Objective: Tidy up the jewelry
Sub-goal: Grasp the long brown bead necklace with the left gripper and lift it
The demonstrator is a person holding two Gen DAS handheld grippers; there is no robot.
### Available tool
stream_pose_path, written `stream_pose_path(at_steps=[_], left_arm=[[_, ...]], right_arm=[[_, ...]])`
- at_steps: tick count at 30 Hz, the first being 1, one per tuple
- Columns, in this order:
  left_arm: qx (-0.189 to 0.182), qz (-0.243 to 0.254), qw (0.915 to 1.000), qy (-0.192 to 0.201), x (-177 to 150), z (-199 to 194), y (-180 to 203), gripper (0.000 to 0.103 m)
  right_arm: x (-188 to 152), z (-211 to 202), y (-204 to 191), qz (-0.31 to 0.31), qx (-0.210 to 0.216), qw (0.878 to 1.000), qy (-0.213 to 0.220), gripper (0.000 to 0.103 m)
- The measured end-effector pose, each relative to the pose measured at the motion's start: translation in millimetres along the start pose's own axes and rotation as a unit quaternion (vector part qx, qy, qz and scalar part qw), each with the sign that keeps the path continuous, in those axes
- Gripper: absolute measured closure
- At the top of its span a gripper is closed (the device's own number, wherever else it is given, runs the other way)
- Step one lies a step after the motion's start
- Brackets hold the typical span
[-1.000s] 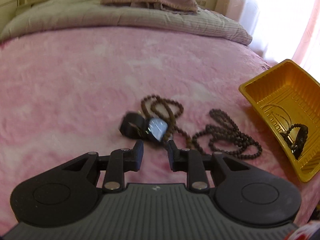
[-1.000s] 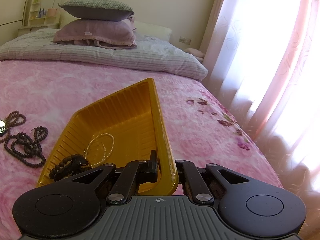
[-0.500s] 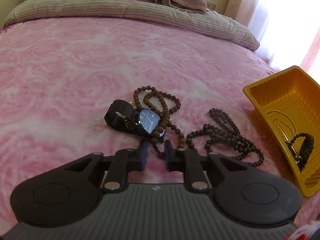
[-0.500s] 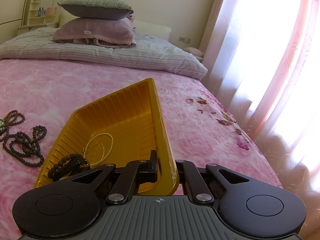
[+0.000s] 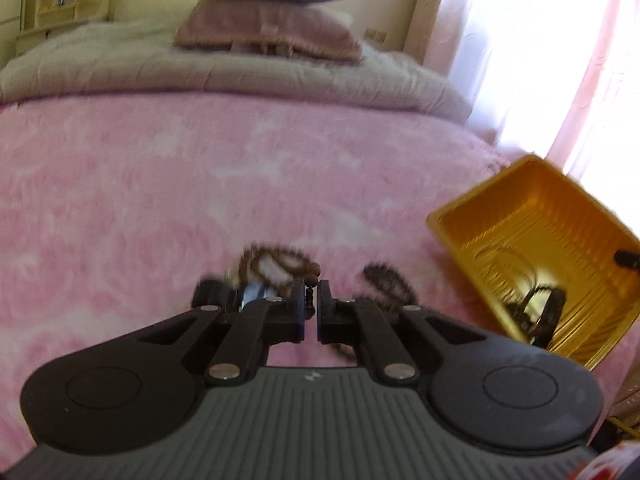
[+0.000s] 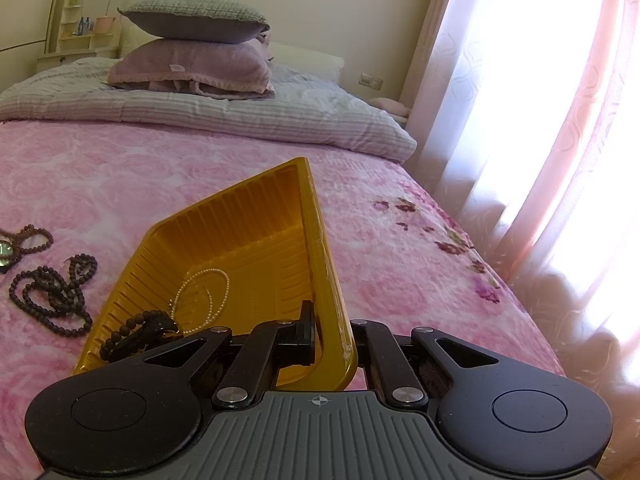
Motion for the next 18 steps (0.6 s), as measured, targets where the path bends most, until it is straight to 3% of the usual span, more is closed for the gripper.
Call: stream_pose_path(at_steps=[11,18], left_arm=[[-0.031,0.052,0.9965,0.058,80,-31,31,0.099],[-0.057,0.081,0.9923,0.073,108,-36,63,0.099]], right_arm=[[-1,-1,0,0.003,0.0,1.0,-0.001,0.097],[-1,0,1,0.004,0.001,1.0,-0.001,0.097]])
Point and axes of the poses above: each gripper's, at about its wrist camera, not at the fingertips, and z roughly the way its jaws point, y to its right, x to its top, the point moved 7 cm from there along z, roughly the way its jaws point, and after that the axes turned 14 degrees about -x, right-handed, at the moved point
